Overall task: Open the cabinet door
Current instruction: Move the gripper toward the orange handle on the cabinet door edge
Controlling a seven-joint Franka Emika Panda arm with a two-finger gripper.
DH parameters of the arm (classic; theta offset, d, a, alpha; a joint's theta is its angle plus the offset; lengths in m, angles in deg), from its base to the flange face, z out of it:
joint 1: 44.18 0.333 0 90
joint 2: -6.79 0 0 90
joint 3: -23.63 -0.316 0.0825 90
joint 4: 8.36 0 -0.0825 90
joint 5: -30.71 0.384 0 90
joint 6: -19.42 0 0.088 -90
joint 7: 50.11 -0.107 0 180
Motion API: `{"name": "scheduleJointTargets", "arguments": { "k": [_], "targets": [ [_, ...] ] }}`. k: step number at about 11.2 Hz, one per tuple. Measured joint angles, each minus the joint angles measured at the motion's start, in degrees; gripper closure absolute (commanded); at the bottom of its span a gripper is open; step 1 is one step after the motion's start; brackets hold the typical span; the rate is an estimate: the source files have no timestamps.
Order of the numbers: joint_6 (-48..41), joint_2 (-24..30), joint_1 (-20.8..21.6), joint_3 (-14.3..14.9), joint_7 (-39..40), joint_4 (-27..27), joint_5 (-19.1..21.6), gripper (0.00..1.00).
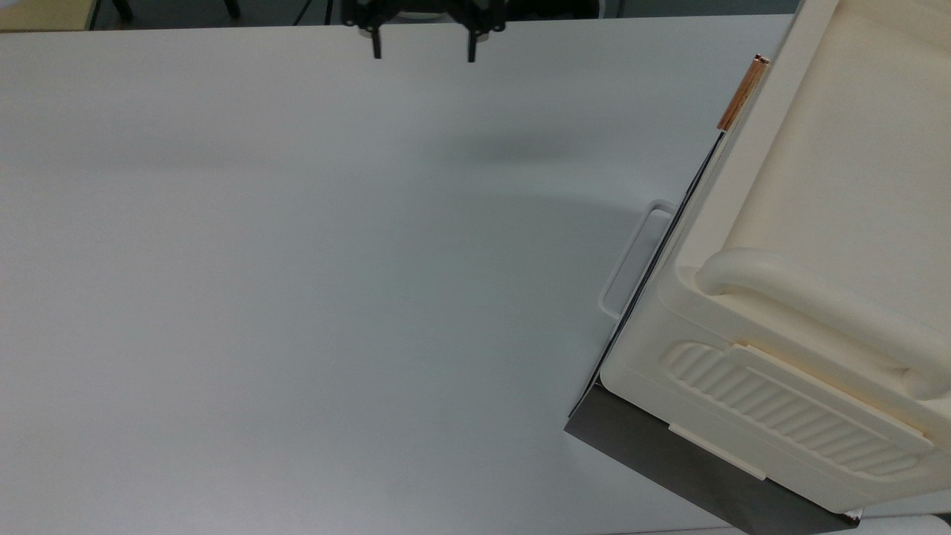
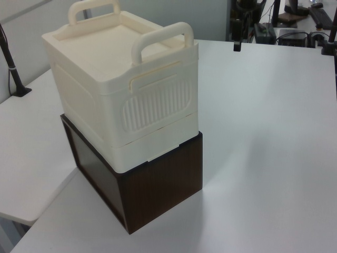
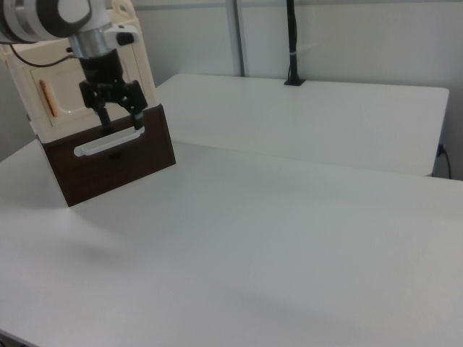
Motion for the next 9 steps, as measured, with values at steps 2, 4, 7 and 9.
{"name": "scheduleJointTargets", "arguments": {
  "k": [2, 4, 7, 9],
  "targets": [
    [0.8, 0.0, 2.9, -0.1, 0.0, -0.6, 0.2, 0.00],
    [5.7, 0.0, 5.9, -0.3, 0.3, -0.7, 2.6, 0.00],
    [10.1, 0.0, 9.5, -0.5, 5.7, -0.7, 6.9, 0.00],
    [11.0, -0.3, 11.1, -0.5, 9.2, -1.4, 7.4, 0.00]
  ]
}}
